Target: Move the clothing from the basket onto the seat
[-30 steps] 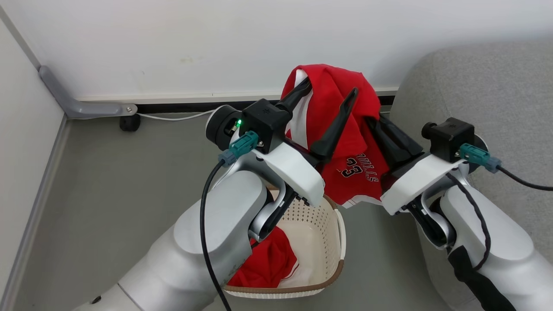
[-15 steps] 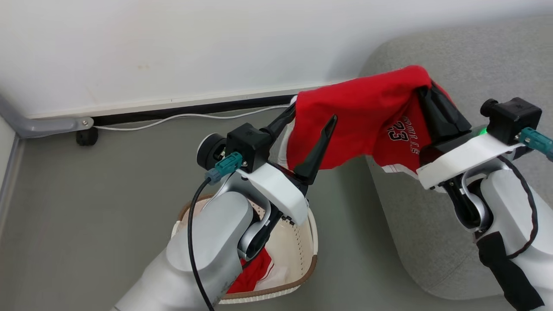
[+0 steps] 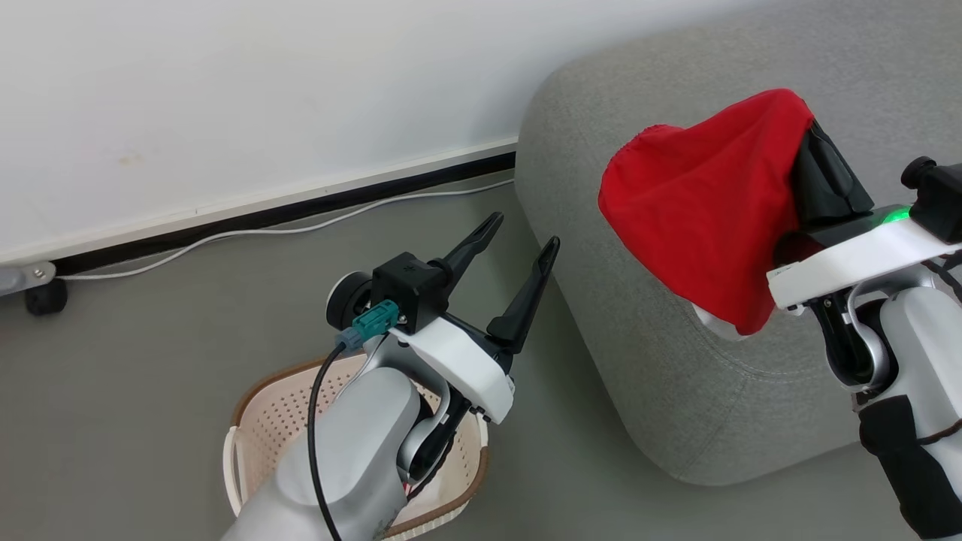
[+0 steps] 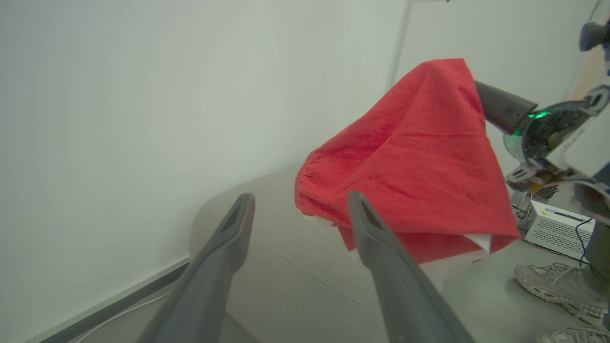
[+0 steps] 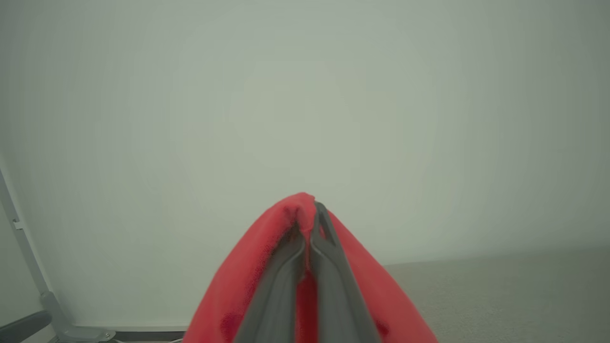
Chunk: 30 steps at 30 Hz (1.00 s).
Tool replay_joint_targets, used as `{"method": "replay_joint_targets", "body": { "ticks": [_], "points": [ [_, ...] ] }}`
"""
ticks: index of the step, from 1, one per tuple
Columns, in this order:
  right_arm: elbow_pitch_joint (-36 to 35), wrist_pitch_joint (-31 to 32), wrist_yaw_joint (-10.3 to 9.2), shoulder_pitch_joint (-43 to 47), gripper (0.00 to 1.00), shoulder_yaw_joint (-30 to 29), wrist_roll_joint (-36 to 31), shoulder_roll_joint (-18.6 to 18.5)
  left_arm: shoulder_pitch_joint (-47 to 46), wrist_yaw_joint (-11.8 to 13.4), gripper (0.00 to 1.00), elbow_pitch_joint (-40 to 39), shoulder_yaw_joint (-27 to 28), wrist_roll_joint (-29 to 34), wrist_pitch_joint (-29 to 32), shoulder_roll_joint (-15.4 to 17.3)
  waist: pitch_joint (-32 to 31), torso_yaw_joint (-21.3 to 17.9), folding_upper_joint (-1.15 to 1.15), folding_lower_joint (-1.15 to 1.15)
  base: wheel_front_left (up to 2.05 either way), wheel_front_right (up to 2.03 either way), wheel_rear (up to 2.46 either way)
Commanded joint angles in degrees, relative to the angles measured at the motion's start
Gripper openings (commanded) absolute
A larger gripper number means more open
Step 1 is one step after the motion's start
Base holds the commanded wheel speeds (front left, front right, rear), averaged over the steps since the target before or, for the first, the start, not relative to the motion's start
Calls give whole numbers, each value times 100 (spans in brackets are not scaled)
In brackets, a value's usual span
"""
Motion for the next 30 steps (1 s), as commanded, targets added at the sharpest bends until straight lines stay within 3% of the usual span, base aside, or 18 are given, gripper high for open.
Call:
{"method": "replay_joint_targets", "body": {
  "ticks": [1,17,30],
  "points": [
    [-207,-35,24,76,0,-30,-21,-30,-8,-66,100,-157,249,79,-32,51,-30,-243,0,0,0,0,0],
    [-421,-35,24,277,0,-332,-24,-42,370,-188,100,-302,560,169,-33,51,-87,-1207,0,0,0,0,0],
    [-753,-35,24,623,0,-1139,-89,-264,202,-248,100,-389,339,164,-33,51,158,-1334,0,0,0,0,0]
  ]
}}
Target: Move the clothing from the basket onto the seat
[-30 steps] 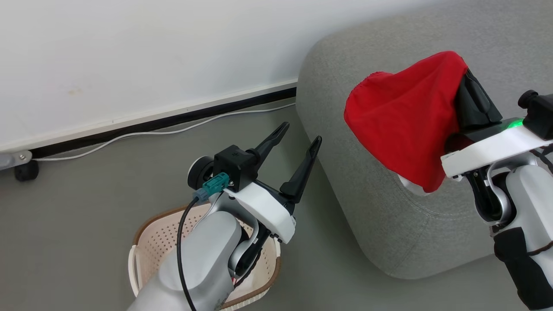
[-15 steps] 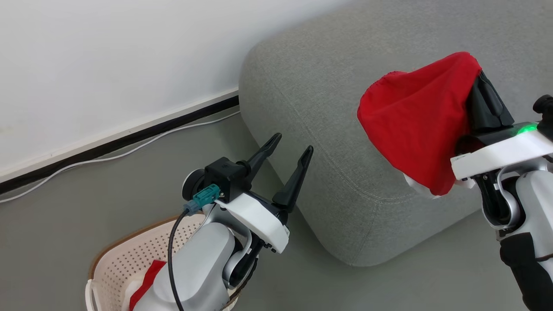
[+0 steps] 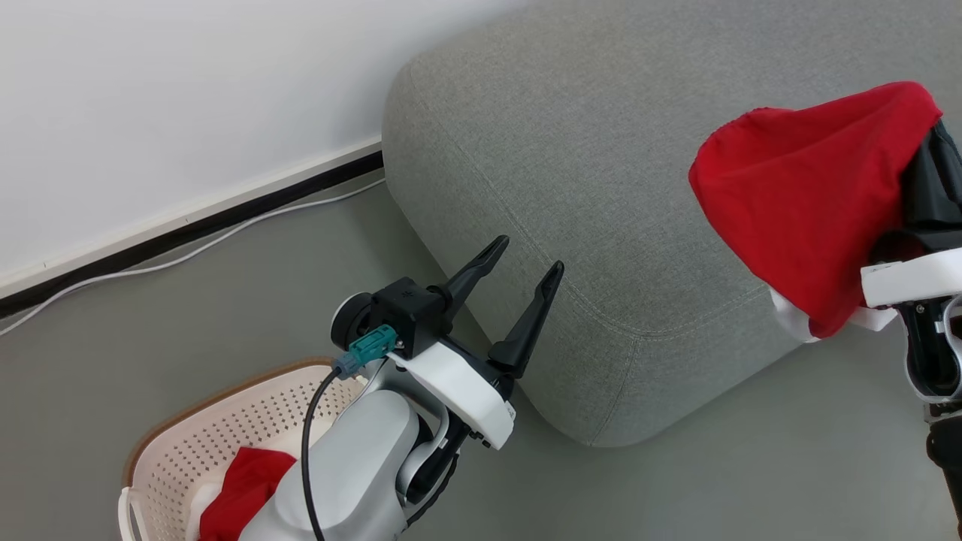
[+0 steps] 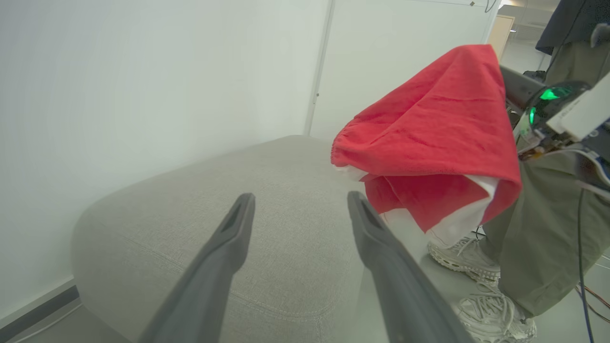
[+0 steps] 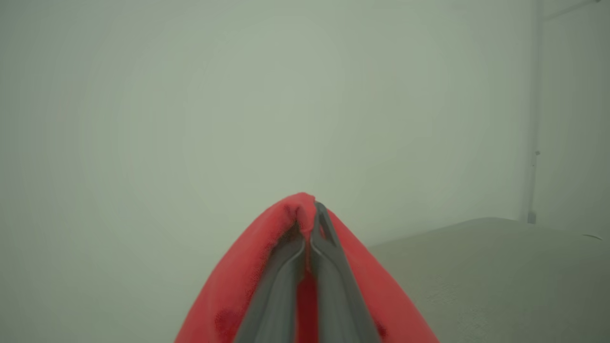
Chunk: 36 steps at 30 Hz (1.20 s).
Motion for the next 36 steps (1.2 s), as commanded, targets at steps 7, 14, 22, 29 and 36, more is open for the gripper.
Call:
{"method": "replay_joint_targets", "body": {
  "ticks": [7,14,22,29,36],
  "points": [
    [-145,-35,24,-305,0,-327,-34,-151,-352,41,100,-277,34,205,-34,37,531,52,0,0,0,0,0],
    [27,-35,24,-842,0,-769,64,-396,-878,42,100,-345,-333,422,-34,37,1312,424,0,0,0,0,0],
    [201,-35,24,-1480,0,-1063,58,-820,-1519,156,100,-250,-739,630,-34,37,2136,709,0,0,0,0,0],
    [542,-35,24,-2193,0,-1488,-9,-1186,-2232,338,100,-185,-1187,961,-34,37,2930,976,0,0,0,0,0],
    [1112,-35,24,-2897,0,-1773,-138,-1499,-2639,517,100,-184,-1471,1171,-34,37,3434,1212,0,0,0,0,0]
  ]
}}
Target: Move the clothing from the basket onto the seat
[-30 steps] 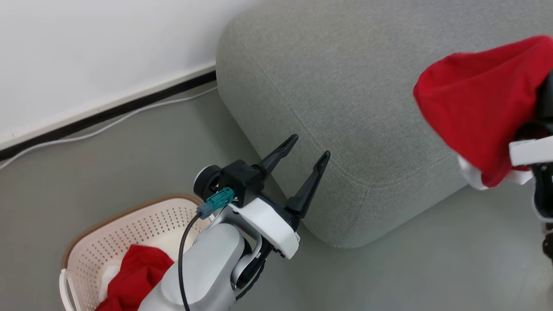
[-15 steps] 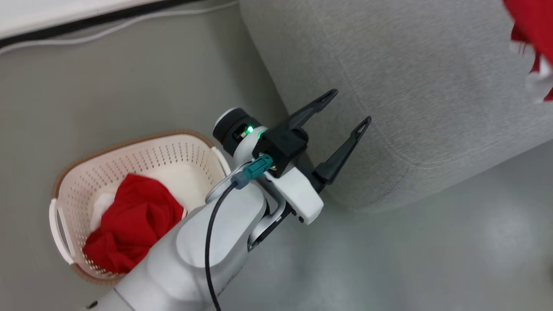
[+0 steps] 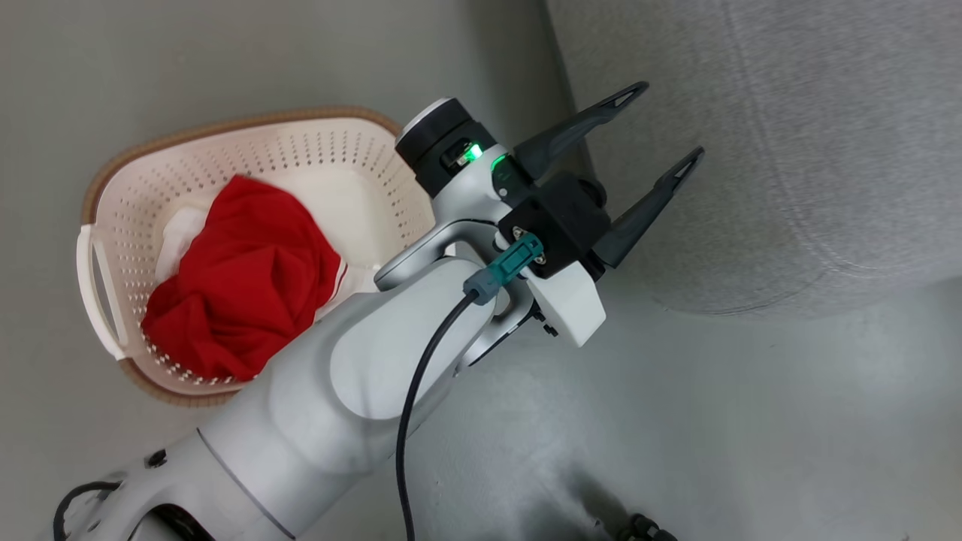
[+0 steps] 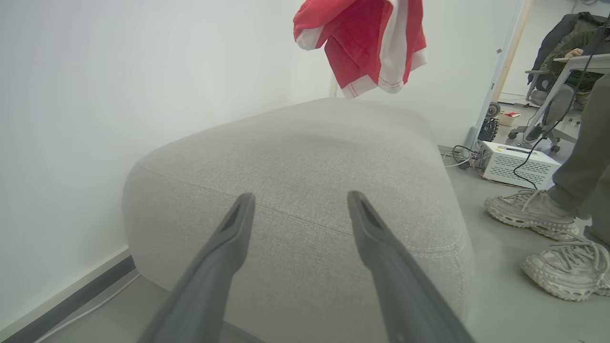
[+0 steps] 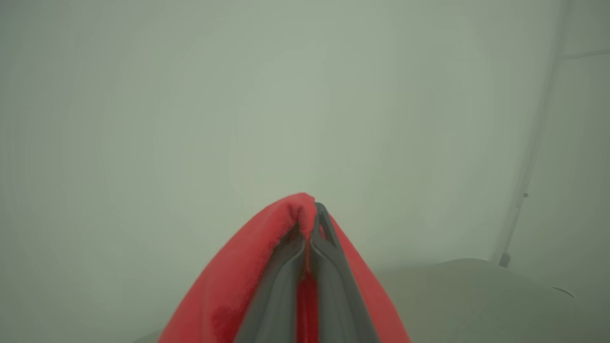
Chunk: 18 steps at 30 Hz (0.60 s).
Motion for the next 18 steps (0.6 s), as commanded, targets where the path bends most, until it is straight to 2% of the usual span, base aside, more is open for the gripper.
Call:
{"method": "replay_joint_targets", "body": {
  "ticks": [1,11,18],
  "points": [
    [-70,-34,23,-55,0,-36,-85,-285,-192,53,100,-146,74,65,-28,-31,218,170,0,0,0,0,0],
    [1116,-34,23,-840,0,-505,-567,-658,-616,258,100,-332,-326,291,-28,-31,698,586,0,0,0,0,0],
    [1770,-34,23,-771,0,-392,-662,-454,-787,395,100,-289,-525,296,-28,-31,797,695,0,0,0,0,0]
  ]
}}
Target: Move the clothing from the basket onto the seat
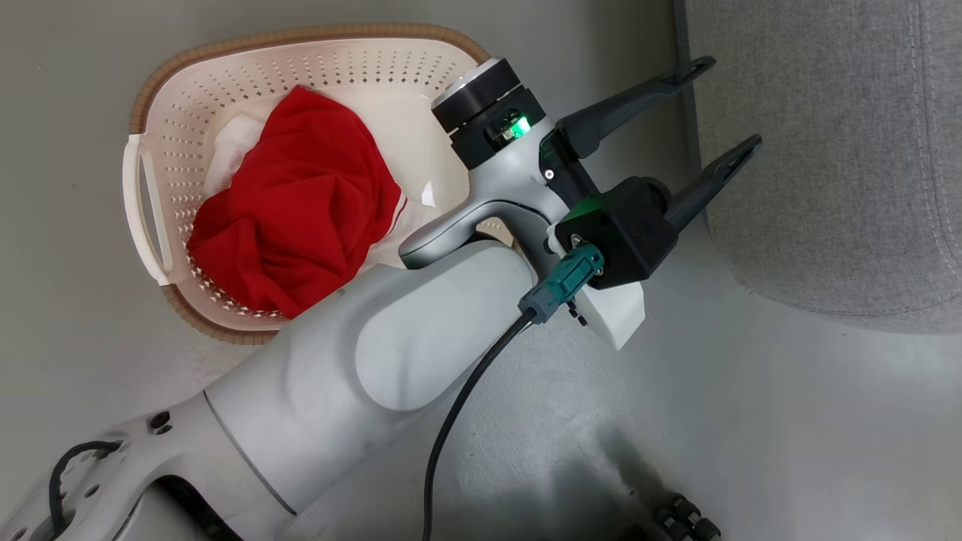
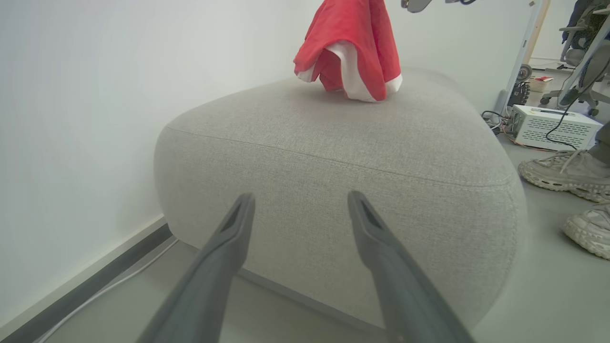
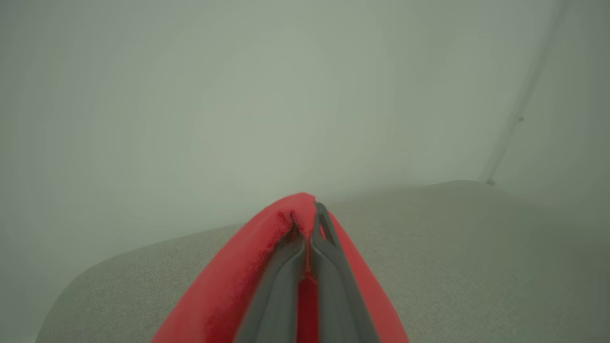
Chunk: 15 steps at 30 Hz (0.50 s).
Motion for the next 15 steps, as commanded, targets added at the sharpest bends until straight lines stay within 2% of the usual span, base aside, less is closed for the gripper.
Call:
{"method": "replay_joint_targets", "body": {
  "ticks": [1,10,11,12,13,14,15],
  "points": [
    [63,-34,21,224,0,58,-25,-193,-165,63,100,-91,38,-6,-27,-39,6,25,0,0,0,0,0],
    [584,-34,21,557,0,530,434,13,-195,83,100,-13,-33,-84,-27,-39,-58,17,0,0,0,0,0],
    [796,-34,21,643,32,813,680,85,-152,69,100,-9,-26,-123,-27,-39,-127,19,0,0,0,0,0],
    [796,-34,21,643,32,813,680,85,-152,69,100,-9,-26,-123,-27,-39,-127,19,0,0,0,0,0],
    [829,-34,21,661,60,931,814,84,-130,64,100,-14,-14,-147,-27,-39,-161,19,0,0,0,0,0],
    [830,-34,21,696,100,1043,915,63,-111,60,100,-20,-2,-164,-27,-39,-196,22,0,0,0,0,0],
    [845,-34,21,761,100,1197,1023,67,-87,59,100,-29,15,-180,-27,-39,-240,25,0,0,0,0,0]
  ]
}}
